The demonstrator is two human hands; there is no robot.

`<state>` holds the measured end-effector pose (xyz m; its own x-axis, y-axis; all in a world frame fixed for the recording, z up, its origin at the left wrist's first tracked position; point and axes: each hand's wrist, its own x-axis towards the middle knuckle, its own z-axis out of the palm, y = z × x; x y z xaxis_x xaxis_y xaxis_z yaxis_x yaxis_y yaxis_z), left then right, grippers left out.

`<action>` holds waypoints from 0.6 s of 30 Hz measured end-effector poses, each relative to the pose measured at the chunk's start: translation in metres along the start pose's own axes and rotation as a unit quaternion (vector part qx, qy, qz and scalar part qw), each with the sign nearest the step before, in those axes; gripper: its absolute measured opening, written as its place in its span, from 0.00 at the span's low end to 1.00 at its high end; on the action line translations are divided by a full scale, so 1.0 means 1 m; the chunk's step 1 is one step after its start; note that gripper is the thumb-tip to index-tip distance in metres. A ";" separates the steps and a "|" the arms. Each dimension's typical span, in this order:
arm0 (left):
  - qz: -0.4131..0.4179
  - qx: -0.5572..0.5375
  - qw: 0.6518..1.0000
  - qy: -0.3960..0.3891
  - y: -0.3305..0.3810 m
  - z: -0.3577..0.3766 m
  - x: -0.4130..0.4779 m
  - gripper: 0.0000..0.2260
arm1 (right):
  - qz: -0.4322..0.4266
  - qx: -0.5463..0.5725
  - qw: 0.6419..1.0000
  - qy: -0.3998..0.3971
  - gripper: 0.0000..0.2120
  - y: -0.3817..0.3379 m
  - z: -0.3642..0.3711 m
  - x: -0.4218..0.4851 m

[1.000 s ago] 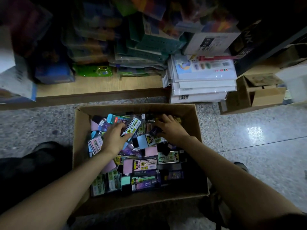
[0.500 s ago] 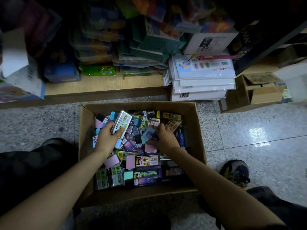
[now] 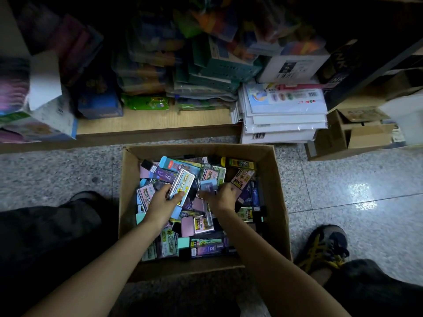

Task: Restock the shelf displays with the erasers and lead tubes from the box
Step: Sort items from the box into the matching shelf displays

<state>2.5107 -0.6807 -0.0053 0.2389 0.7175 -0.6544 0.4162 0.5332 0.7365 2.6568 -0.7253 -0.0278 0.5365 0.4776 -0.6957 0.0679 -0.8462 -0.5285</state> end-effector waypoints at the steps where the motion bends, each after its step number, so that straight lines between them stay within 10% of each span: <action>1: 0.000 -0.003 1.000 0.002 0.000 0.000 0.001 0.09 | 0.010 0.056 0.998 -0.010 0.26 -0.001 0.000 0.000; 18: -0.046 -0.032 0.998 -0.006 0.009 0.007 0.001 0.22 | 0.017 0.249 0.964 -0.094 0.13 0.009 -0.035 -0.010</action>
<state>2.5209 -0.6786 -0.0006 0.2119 0.6589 -0.7218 0.3808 0.6245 0.6819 2.6818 -0.7458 -0.0080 0.3667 0.5261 -0.7673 -0.3833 -0.6661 -0.6399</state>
